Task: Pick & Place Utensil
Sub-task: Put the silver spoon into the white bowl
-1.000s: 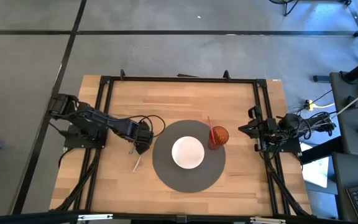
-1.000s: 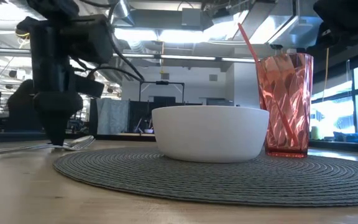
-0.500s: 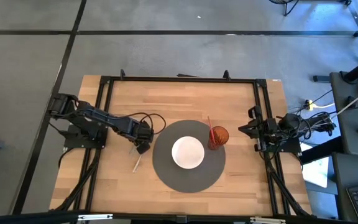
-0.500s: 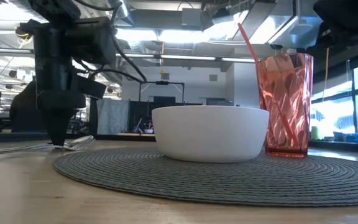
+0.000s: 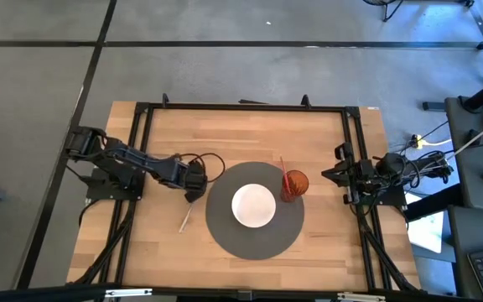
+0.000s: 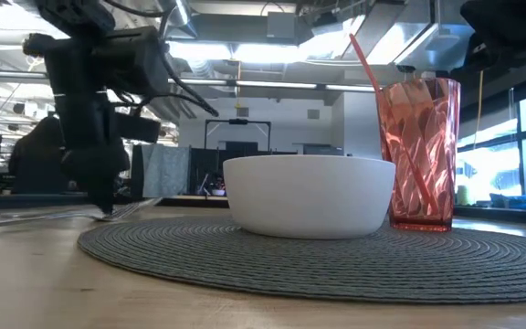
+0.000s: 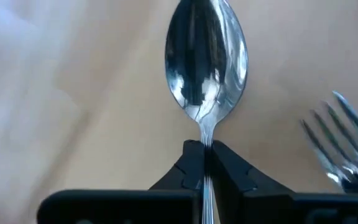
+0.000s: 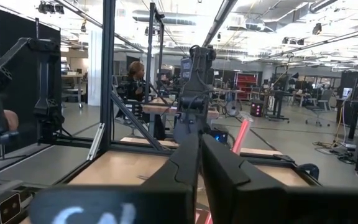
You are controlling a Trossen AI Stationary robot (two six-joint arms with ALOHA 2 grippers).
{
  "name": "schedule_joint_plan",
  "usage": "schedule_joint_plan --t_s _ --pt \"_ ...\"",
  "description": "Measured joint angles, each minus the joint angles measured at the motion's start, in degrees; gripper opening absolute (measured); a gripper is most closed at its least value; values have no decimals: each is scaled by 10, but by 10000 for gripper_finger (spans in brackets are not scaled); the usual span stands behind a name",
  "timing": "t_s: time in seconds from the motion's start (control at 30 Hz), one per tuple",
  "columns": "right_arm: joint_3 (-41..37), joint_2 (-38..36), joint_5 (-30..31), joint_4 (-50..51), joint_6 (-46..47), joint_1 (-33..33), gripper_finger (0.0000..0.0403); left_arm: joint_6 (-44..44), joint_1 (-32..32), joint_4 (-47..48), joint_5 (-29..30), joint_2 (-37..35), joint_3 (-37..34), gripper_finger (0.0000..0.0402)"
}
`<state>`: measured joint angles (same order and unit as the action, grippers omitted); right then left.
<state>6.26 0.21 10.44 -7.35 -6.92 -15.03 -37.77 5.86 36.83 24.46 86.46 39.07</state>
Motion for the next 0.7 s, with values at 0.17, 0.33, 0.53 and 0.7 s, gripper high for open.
schedule_joint_plan --t_s 0.17,0.33,0.53,0.7 --pt "0 0 0 0 1 0 21 42 15 30 37 -27 56 8" --pt "0 0 0 0 1 0 21 159 30 61 65 -21 137 7" --pt "0 0 0 0 0 0 21 266 58 143 154 36 271 6" --pt "0 0 0 0 -2 0 21 374 81 198 193 141 388 5"
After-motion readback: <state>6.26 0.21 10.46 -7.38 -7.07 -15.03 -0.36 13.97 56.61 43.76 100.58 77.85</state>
